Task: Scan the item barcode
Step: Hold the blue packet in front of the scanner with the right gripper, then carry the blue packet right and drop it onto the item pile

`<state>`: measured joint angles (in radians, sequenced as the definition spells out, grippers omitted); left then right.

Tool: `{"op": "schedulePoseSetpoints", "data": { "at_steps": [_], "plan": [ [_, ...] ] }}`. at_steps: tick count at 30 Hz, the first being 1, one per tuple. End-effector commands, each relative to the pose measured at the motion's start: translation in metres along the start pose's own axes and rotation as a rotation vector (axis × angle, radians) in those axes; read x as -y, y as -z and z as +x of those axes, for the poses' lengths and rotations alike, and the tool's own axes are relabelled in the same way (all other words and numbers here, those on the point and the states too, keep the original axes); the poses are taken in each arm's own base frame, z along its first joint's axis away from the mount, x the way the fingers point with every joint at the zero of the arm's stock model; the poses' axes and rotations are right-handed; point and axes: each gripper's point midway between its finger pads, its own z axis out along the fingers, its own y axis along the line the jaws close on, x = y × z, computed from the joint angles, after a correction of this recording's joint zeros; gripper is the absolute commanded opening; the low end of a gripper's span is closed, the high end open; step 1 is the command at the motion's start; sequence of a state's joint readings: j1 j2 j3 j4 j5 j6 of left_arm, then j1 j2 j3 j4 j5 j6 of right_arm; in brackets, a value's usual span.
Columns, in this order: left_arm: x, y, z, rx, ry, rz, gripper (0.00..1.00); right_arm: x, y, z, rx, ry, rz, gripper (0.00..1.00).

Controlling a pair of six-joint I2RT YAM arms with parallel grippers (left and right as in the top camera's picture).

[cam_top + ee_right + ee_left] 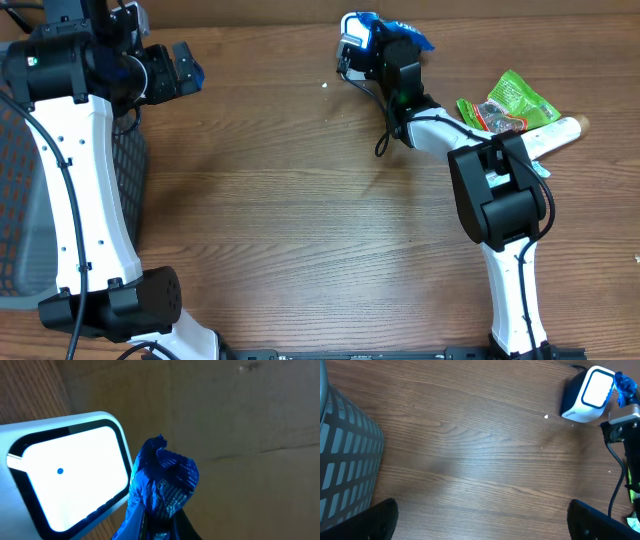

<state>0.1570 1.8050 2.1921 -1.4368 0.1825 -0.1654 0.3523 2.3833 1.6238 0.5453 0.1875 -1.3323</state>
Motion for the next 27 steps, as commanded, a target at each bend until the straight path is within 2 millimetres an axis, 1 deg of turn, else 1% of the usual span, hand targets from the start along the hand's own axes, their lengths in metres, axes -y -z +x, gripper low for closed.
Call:
{"op": "schedulePoseSetpoints", "data": {
  "at_steps": [1,5,8,13,15,18,23,27],
  "plan": [
    [0.002,-0.001,0.001,-0.001,-0.014,-0.003,1.0,0.021,-0.004,-0.008,0.034,-0.004,0.045,0.04],
    [0.002,-0.001,0.001,-0.001,-0.014,-0.003,1.0,0.02,-0.004,-0.008,0.034,-0.004,0.044,0.04],
    [0.002,-0.001,0.0,-0.001,-0.014,-0.003,1.0,0.017,-0.003,-0.016,0.041,-0.002,0.041,0.04],
    [0.002,-0.001,0.0,-0.001,-0.014,-0.003,0.99,0.009,0.002,-0.029,-0.003,0.004,0.037,0.04],
    [0.002,-0.001,0.001,-0.001,-0.014,-0.003,1.0,0.011,0.004,-0.032,-0.016,0.007,0.036,0.04],
    [0.002,-0.001,0.001,-0.001,-0.013,-0.003,1.0,0.02,0.012,-0.036,-0.045,0.017,0.012,0.04],
    [0.002,-0.001,0.001,-0.001,-0.014,-0.003,1.0,0.034,0.043,-0.046,-0.104,0.067,-0.125,0.04],
    [0.002,-0.001,0.001,-0.001,-0.013,-0.003,1.0,0.042,0.082,-0.063,-0.124,0.026,-0.249,0.04]
  ]
}}
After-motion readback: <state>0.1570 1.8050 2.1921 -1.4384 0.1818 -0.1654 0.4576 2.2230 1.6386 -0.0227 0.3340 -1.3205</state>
